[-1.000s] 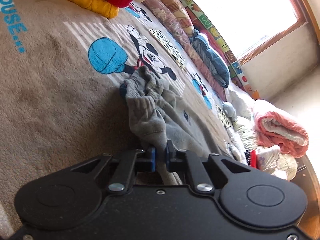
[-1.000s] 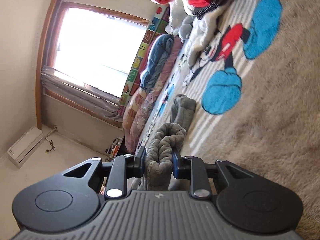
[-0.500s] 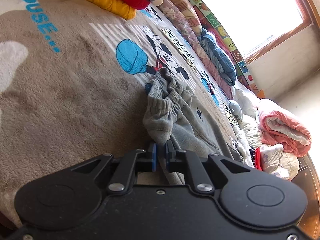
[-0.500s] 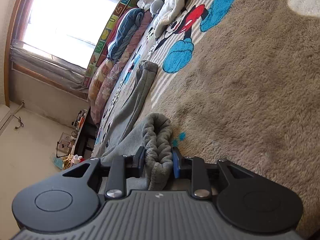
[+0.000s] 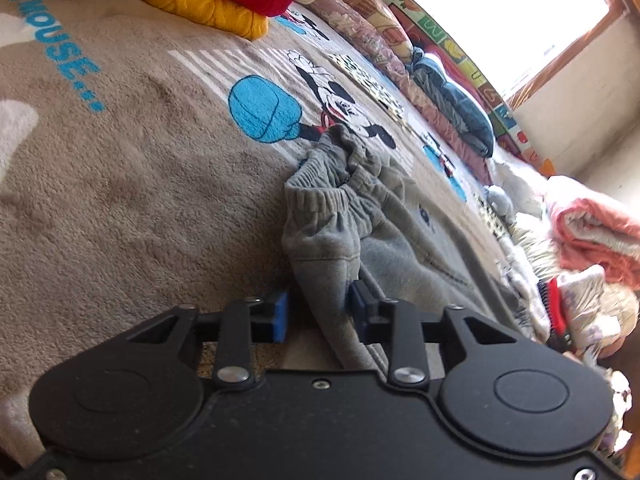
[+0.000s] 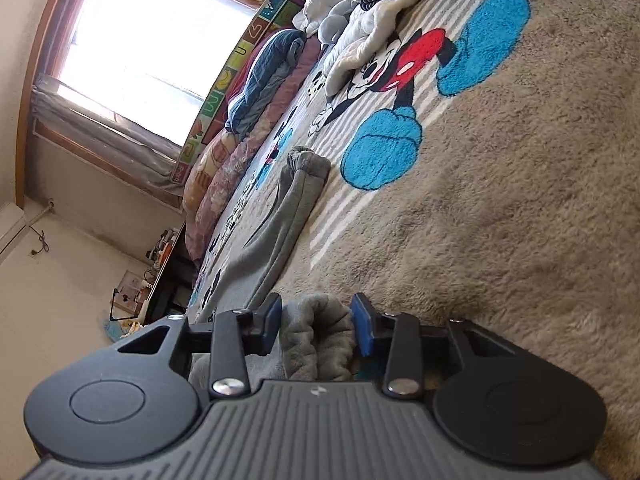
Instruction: Fold clothes
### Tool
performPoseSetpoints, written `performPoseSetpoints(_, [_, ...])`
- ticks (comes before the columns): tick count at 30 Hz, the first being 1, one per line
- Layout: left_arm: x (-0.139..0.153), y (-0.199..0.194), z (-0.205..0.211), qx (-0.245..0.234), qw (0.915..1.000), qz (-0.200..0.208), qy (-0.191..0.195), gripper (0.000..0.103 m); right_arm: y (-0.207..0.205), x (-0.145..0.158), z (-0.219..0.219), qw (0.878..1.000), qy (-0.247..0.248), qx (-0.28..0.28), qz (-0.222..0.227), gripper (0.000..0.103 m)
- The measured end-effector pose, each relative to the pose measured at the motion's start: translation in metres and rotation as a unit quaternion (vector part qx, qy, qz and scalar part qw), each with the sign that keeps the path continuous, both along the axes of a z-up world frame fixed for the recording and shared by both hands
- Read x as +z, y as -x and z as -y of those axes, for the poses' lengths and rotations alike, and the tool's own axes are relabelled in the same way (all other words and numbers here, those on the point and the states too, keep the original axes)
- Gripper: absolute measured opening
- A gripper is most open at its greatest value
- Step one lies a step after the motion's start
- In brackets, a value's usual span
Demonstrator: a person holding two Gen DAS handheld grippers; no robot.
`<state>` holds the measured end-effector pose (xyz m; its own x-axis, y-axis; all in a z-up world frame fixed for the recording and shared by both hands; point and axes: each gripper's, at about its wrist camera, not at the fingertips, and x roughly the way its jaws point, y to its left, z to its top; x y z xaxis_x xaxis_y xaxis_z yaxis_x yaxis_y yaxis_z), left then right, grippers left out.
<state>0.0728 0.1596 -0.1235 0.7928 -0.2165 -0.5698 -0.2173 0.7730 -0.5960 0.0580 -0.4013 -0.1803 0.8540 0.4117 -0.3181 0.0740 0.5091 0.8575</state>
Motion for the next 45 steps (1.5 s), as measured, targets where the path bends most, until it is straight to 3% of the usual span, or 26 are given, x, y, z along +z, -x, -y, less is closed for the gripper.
performPoseSetpoints(1, [-0.001, 0.0, 0.001, 0.0, 1.0, 0.001, -0.003, 0.01, 0.001, 0.001, 0.0, 1.0, -0.003, 0.0, 0.007, 0.034])
performPoseSetpoints(6, [0.007, 0.008, -0.004, -0.007, 0.9995, 0.031, 0.005, 0.006, 0.022, 0.024, 0.005, 0.997, 0.007, -0.016, 0.078, 0.03])
performPoseSetpoints(12, [-0.008, 0.008, -0.01, -0.009, 0.9999, -0.002, 0.009, 0.007, 0.031, 0.044, -0.02, 0.987, 0.135, 0.003, 0.09, 0.03])
performPoseSetpoints(13, [-0.006, 0.008, -0.011, -0.011, 0.9999, -0.003, 0.011, 0.01, 0.033, 0.048, -0.025, 0.983, 0.155, 0.007, 0.094, 0.031])
performPoseSetpoints(16, [0.001, 0.012, -0.014, -0.004, 1.0, 0.001, 0.001, 0.024, 0.038, 0.057, -0.039, 0.971, 0.214, 0.017, 0.107, 0.05])
performPoseSetpoints(19, [0.022, 0.02, -0.004, 0.004, 0.9962, 0.025, -0.083, 0.028, 0.044, 0.067, -0.054, 0.955, 0.271, 0.028, 0.12, 0.053])
performPoseSetpoints(23, [0.05, 0.032, 0.018, 0.0, 0.9757, 0.076, -0.205, 0.03, 0.051, 0.079, -0.073, 0.927, 0.347, 0.042, 0.136, 0.056])
performPoseSetpoints(25, [0.057, 0.032, 0.03, -0.047, 0.9648, 0.094, -0.241, 0.038, 0.054, 0.085, -0.089, 0.909, 0.381, 0.073, 0.152, 0.058])
performPoseSetpoints(27, [0.059, 0.029, 0.046, -0.13, 0.9497, 0.097, -0.268, 0.05, 0.058, 0.087, -0.116, 0.884, 0.412, 0.138, 0.174, 0.062])
performPoseSetpoints(29, [0.055, 0.033, 0.071, -0.217, 0.9057, 0.1, -0.35, 0.051, 0.062, 0.084, -0.144, 0.855, 0.441, 0.2, 0.185, 0.062])
performPoseSetpoints(30, [0.052, 0.035, 0.084, -0.259, 0.8779, 0.101, -0.39, 0.053, 0.063, 0.081, -0.155, 0.841, 0.455, 0.225, 0.187, 0.062])
performPoseSetpoints(32, [0.038, 0.041, 0.106, -0.319, 0.8078, 0.093, -0.487, 0.053, 0.066, 0.077, -0.176, 0.811, 0.48, 0.274, 0.191, 0.062])
performPoseSetpoints(33, [0.032, 0.044, 0.113, -0.337, 0.7821, 0.094, -0.516, 0.053, 0.07, 0.078, -0.186, 0.799, 0.492, 0.288, 0.192, 0.062])
performPoseSetpoints(35, [0.024, 0.046, 0.119, -0.379, 0.7524, 0.096, -0.53, 0.053, 0.071, 0.078, -0.194, 0.786, 0.503, 0.305, 0.191, 0.062])
performPoseSetpoints(37, [0.018, 0.047, 0.126, -0.403, 0.7214, 0.109, -0.552, 0.052, 0.068, 0.079, -0.195, 0.783, 0.505, 0.311, 0.187, 0.063])
performPoseSetpoints(39, [0.014, 0.044, 0.133, -0.413, 0.6889, 0.111, -0.585, 0.051, 0.062, 0.079, -0.191, 0.791, 0.494, 0.313, 0.179, 0.063])
performPoseSetpoints(41, [0.011, 0.039, 0.138, -0.423, 0.6638, 0.119, -0.605, 0.048, 0.056, 0.076, -0.187, 0.805, 0.475, 0.316, 0.164, 0.063])
performPoseSetpoints(43, [0.007, 0.035, 0.144, -0.448, 0.6357, 0.122, -0.617, 0.045, 0.054, 0.069, -0.19, 0.8, 0.48, 0.328, 0.148, 0.061])
performPoseSetpoints(45, [-0.001, 0.035, 0.149, -0.47, 0.6072, 0.116, -0.63, 0.032, 0.057, 0.066, -0.195, 0.79, 0.483, 0.348, 0.147, 0.041])
